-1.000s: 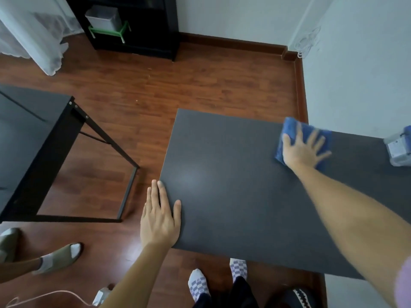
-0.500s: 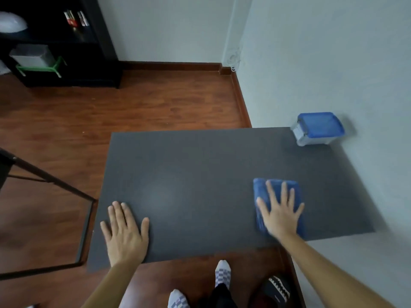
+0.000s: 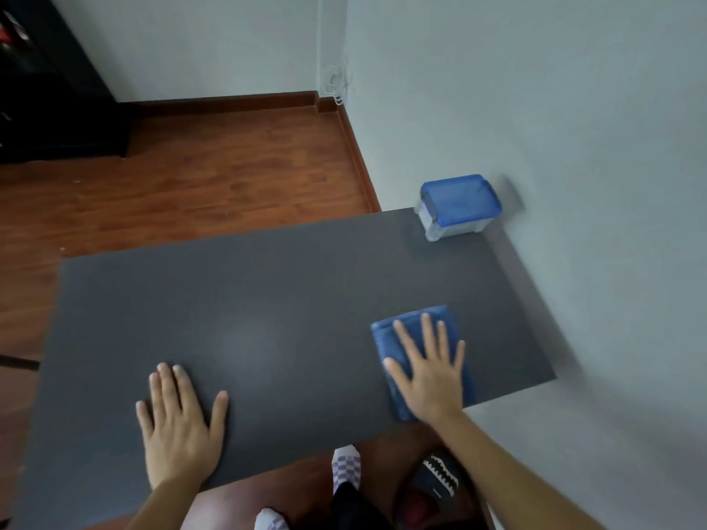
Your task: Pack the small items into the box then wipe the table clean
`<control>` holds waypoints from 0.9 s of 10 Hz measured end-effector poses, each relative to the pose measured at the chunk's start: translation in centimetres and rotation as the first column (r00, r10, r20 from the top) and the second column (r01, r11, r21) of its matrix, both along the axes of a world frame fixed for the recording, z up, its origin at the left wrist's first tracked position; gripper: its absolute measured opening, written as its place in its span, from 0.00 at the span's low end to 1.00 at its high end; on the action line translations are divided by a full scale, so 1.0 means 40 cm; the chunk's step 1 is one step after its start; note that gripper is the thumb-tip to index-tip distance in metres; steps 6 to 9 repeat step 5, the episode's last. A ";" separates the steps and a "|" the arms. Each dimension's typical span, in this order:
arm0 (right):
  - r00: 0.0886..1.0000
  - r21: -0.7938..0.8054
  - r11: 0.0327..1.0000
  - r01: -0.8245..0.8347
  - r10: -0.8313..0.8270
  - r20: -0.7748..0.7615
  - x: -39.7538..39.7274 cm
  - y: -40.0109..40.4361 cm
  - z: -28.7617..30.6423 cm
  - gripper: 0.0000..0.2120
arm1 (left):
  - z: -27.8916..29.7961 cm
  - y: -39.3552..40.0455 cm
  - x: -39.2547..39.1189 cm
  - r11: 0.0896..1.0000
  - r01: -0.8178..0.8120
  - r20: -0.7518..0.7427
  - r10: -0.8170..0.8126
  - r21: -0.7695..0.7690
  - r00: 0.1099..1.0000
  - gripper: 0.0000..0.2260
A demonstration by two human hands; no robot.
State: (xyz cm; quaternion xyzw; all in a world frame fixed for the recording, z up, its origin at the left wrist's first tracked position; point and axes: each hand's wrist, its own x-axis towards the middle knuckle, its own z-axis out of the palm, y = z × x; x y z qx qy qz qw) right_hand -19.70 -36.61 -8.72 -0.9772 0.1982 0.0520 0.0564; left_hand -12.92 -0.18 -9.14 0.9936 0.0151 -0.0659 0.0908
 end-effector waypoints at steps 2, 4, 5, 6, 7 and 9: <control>0.980 -0.005 0.990 0.142 -0.141 -0.139 -0.018 -0.262 0.042 0.34 | 0.011 -0.006 0.000 1.000 -0.026 -0.010 0.026 -0.004 1.000 0.40; 0.982 0.006 0.997 0.081 -0.078 -0.171 -0.013 -0.297 0.051 0.36 | 0.022 -0.006 0.005 0.999 -0.031 -0.047 0.032 0.028 0.998 0.39; 0.988 0.063 0.989 0.136 -0.131 -0.080 0.007 -0.253 0.071 0.35 | 0.016 -0.013 0.006 0.999 -0.033 -0.065 0.033 0.011 0.997 0.39; 0.988 0.063 0.989 0.136 -0.131 -0.080 0.007 -0.253 0.071 0.35 | 0.016 -0.013 0.006 0.999 -0.033 -0.065 0.033 0.011 0.997 0.39; 0.988 0.063 0.989 0.136 -0.131 -0.080 0.007 -0.253 0.071 0.35 | 0.016 -0.013 0.006 0.999 -0.033 -0.065 0.033 0.011 0.997 0.39; 0.988 0.063 0.989 0.136 -0.131 -0.080 0.007 -0.253 0.071 0.35 | 0.016 -0.013 0.006 0.999 -0.033 -0.065 0.033 0.011 0.997 0.39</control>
